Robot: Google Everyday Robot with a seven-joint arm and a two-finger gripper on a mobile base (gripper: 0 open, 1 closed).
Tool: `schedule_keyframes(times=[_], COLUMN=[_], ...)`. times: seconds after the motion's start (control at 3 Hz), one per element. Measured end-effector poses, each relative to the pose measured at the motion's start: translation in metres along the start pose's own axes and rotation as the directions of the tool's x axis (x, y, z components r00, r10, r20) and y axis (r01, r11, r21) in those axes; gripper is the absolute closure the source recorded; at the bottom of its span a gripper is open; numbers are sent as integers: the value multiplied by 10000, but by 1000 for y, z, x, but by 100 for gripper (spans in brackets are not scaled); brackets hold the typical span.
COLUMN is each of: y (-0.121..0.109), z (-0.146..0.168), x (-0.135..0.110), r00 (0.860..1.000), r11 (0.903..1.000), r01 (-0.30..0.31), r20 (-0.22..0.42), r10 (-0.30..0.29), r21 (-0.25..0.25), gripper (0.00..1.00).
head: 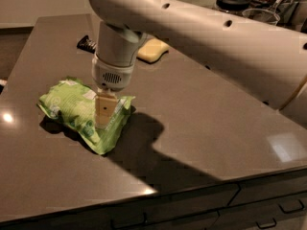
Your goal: Move green rice chip bag near sponge
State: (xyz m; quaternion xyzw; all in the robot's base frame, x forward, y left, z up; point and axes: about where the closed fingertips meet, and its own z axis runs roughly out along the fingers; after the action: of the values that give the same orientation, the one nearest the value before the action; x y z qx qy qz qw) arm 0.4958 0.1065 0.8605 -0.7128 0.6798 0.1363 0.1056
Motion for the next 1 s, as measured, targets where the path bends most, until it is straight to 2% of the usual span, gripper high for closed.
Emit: schedule_keyframes(times=[0.33, 0.67, 1.0], y=[-2, -18, -48], z=[-11, -31, -62], x=[0, 3, 18], r00=[9998, 9984, 9918], r11=[9999, 9982, 9889], r01=[-126, -563, -1266], r20=[-125, 3, 248], r10=[125, 563, 1251], r21=[-61, 216, 772], gripper=[64, 87, 100])
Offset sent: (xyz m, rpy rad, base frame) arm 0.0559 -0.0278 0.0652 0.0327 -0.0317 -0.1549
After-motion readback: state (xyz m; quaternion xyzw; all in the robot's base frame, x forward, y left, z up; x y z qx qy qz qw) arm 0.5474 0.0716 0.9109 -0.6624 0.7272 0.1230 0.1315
